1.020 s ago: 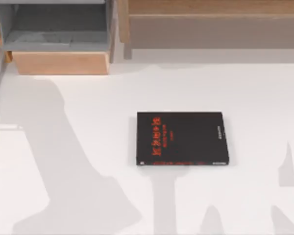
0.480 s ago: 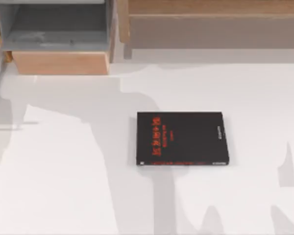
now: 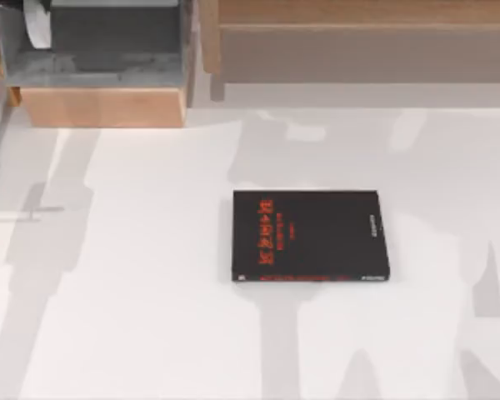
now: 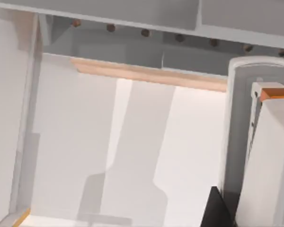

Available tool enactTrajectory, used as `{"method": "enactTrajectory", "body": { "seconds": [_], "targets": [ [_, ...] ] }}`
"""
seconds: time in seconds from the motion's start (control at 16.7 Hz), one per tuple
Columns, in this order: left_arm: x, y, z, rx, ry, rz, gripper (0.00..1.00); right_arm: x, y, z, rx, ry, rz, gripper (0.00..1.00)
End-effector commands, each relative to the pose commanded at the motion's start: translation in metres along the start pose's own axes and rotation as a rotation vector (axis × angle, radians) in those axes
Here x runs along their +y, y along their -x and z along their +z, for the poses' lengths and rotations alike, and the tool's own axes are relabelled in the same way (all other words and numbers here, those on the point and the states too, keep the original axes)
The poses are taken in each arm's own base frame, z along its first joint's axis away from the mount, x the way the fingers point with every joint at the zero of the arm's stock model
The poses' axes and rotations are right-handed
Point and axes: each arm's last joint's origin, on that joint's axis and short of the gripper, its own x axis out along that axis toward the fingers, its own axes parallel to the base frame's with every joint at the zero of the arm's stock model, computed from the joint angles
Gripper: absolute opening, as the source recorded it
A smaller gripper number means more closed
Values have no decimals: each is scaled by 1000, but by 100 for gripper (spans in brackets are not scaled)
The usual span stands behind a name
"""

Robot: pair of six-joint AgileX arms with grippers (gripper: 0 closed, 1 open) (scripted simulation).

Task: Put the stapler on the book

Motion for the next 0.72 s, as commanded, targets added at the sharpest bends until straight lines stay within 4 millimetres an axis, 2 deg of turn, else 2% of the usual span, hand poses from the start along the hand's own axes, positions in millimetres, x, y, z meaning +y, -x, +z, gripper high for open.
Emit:
{"method": "enactTrajectory", "body": {
  "seconds": [0.18,0.42,0.6,0.72],
  "targets": [
    [-83,-12,-28,43,-42,-43,0,0,0,0,0,0,0,100],
    [-182,-52,-87,154,-95,-42,0,0,0,0,0,0,0,100],
    [-234,-82,-137,231,-119,-4,0,0,0,0,0,0,0,100],
    [-255,-96,-162,265,-125,22,0,0,0,0,0,0,0,100]
  ]
}}
